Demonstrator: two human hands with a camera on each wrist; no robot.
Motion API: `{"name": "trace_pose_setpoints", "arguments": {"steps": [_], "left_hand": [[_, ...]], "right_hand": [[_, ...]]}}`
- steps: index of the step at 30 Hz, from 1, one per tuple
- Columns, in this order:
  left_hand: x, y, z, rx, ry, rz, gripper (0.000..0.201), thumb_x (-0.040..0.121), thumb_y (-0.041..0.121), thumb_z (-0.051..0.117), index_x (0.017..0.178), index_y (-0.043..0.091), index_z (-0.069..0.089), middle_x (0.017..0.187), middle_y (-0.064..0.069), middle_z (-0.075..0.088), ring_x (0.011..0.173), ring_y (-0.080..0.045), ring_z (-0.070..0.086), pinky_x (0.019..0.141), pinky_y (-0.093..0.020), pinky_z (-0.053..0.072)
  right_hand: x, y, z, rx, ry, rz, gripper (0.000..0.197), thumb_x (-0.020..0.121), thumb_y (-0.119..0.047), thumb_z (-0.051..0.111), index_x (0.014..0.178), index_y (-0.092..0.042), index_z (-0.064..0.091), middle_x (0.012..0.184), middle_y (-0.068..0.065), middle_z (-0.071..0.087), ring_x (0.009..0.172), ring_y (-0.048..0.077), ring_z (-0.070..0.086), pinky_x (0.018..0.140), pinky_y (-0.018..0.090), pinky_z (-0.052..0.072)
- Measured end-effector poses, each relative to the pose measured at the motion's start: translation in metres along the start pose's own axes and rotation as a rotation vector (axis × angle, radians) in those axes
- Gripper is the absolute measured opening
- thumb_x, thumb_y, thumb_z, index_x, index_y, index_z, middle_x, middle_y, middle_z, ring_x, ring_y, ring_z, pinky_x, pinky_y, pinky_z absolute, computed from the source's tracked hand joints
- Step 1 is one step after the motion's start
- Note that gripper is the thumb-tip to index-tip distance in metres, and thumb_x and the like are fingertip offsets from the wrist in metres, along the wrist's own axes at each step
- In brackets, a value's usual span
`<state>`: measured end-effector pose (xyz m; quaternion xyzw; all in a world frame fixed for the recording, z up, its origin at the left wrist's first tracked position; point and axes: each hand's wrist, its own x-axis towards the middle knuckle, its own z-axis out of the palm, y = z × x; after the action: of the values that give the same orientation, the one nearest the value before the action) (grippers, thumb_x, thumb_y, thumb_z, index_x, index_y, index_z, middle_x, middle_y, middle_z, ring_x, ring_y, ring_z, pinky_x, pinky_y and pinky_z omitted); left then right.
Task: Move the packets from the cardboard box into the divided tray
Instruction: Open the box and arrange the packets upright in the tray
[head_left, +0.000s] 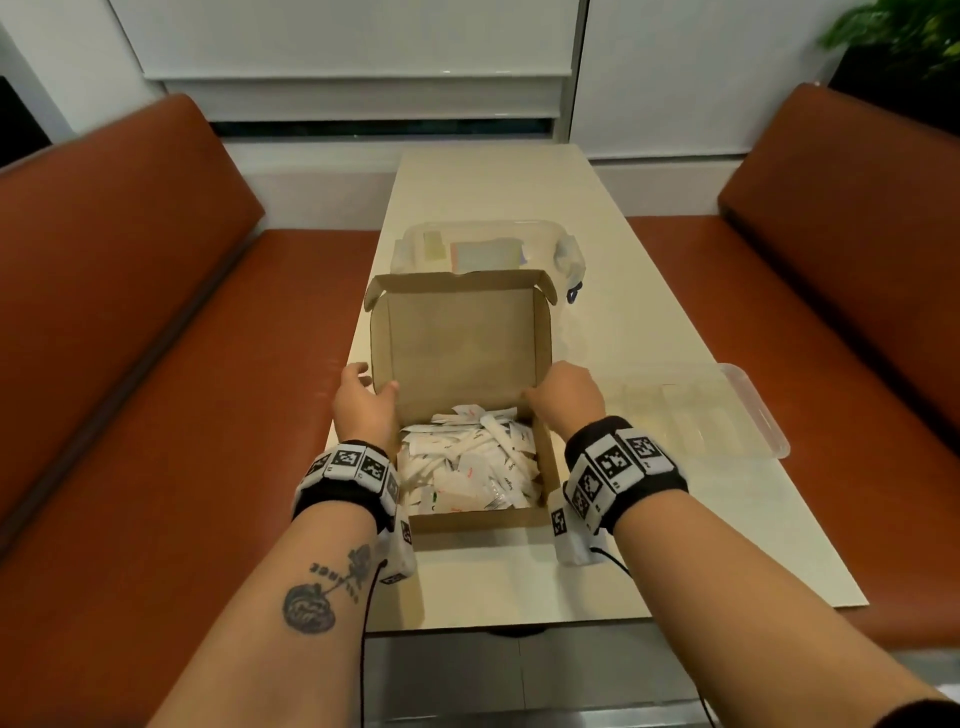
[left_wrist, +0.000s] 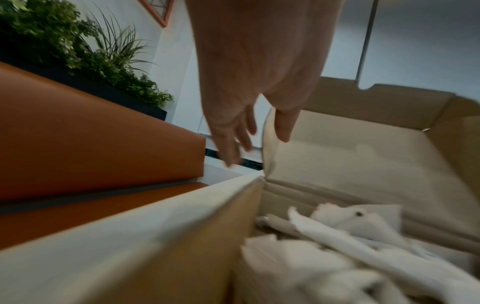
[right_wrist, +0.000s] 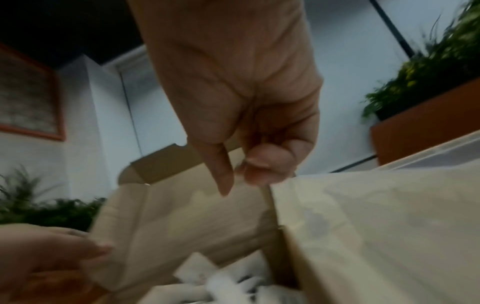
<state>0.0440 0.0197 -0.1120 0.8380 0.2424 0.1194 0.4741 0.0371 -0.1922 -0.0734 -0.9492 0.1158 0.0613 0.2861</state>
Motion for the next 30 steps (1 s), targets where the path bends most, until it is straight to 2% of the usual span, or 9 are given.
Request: {"name": "trace_pose_setpoints", "arguments": {"steps": [2, 4, 7, 12, 16, 19, 23, 26, 30], "left_hand": [[-0.012, 0.003, 0.002, 0.028, 0.151, 0.02, 0.04, 0.082, 0.018, 0.07, 0.116, 0.008, 0.051, 0.119, -0.011, 0.055, 0.107, -0.028, 0.053, 0.087, -0.035, 0.043], [-0.025, 0.003, 0.004, 0.068, 0.258, 0.087, 0.031, 0.08, 0.021, 0.072, 0.098, 0.011, 0.049, 0.106, -0.009, 0.056, 0.097, -0.026, 0.053, 0.078, -0.032, 0.041], [-0.041, -0.002, 0.013, 0.161, 0.136, 0.141, 0.022, 0.085, 0.022, 0.066, 0.084, 0.014, 0.046, 0.094, -0.006, 0.056, 0.084, -0.024, 0.053, 0.07, -0.031, 0.039], [-0.044, -0.016, 0.013, 0.244, 0.013, 0.071, 0.02, 0.087, 0.009, 0.058, 0.107, 0.01, 0.056, 0.113, -0.009, 0.056, 0.104, -0.029, 0.054, 0.088, -0.038, 0.043], [-0.039, -0.024, 0.005, 0.21, -0.047, 0.076, 0.031, 0.087, -0.007, 0.045, 0.111, 0.005, 0.061, 0.119, -0.014, 0.058, 0.108, -0.03, 0.055, 0.085, -0.03, 0.041], [-0.037, -0.027, 0.004, 0.18, -0.057, 0.041, 0.033, 0.087, -0.01, 0.044, 0.11, 0.005, 0.063, 0.119, -0.014, 0.06, 0.106, -0.03, 0.056, 0.081, -0.028, 0.04], [-0.039, -0.023, 0.006, 0.176, -0.058, 0.017, 0.04, 0.085, -0.015, 0.04, 0.112, 0.003, 0.062, 0.122, -0.014, 0.059, 0.111, -0.029, 0.055, 0.085, -0.028, 0.041], [-0.039, -0.021, 0.005, 0.172, -0.057, 0.004, 0.041, 0.086, -0.014, 0.038, 0.116, 0.003, 0.061, 0.125, -0.015, 0.058, 0.114, -0.03, 0.054, 0.091, -0.031, 0.042], [-0.039, -0.02, 0.005, 0.167, -0.062, -0.003, 0.041, 0.087, -0.013, 0.041, 0.118, 0.003, 0.061, 0.127, -0.015, 0.056, 0.115, -0.03, 0.054, 0.093, -0.033, 0.043]], "right_hand": [[-0.008, -0.009, 0.009, 0.01, -0.13, -0.046, 0.015, 0.089, -0.016, 0.056, 0.08, -0.005, 0.055, 0.072, 0.007, 0.055, 0.068, 0.023, 0.057, 0.055, 0.027, 0.046], [-0.017, -0.013, 0.023, -0.075, -0.234, -0.076, 0.018, 0.088, -0.022, 0.061, 0.089, -0.004, 0.06, 0.08, 0.008, 0.058, 0.075, 0.023, 0.057, 0.064, 0.029, 0.048], [-0.027, -0.012, 0.045, -0.254, -0.306, -0.121, 0.041, 0.087, -0.034, 0.064, 0.115, -0.004, 0.057, 0.11, 0.012, 0.063, 0.098, 0.023, 0.059, 0.075, 0.027, 0.045], [-0.037, -0.01, 0.079, -0.332, -0.283, -0.081, 0.074, 0.077, -0.054, 0.068, 0.128, -0.005, 0.045, 0.126, 0.012, 0.055, 0.119, 0.026, 0.05, 0.096, 0.036, 0.046], [-0.038, -0.011, 0.087, -0.159, -0.279, -0.021, 0.087, 0.076, -0.043, 0.074, 0.137, 0.0, 0.029, 0.132, 0.014, 0.05, 0.122, 0.026, 0.049, 0.095, 0.033, 0.043], [-0.038, -0.01, 0.089, -0.055, -0.277, 0.008, 0.08, 0.077, -0.032, 0.076, 0.134, 0.001, 0.032, 0.127, 0.013, 0.055, 0.117, 0.025, 0.054, 0.089, 0.031, 0.045], [-0.037, -0.007, 0.092, 0.039, -0.279, 0.001, 0.064, 0.075, -0.026, 0.078, 0.123, -0.001, 0.044, 0.12, 0.014, 0.059, 0.11, 0.027, 0.057, 0.084, 0.032, 0.047], [-0.037, -0.001, 0.094, 0.121, -0.26, -0.022, 0.059, 0.077, -0.023, 0.076, 0.126, -0.003, 0.049, 0.127, 0.013, 0.057, 0.116, 0.027, 0.053, 0.091, 0.033, 0.043], [-0.036, 0.006, 0.092, 0.319, -0.247, -0.016, 0.068, 0.077, -0.018, 0.077, 0.137, -0.007, 0.046, 0.132, 0.011, 0.056, 0.12, 0.026, 0.052, 0.096, 0.033, 0.043]]}}
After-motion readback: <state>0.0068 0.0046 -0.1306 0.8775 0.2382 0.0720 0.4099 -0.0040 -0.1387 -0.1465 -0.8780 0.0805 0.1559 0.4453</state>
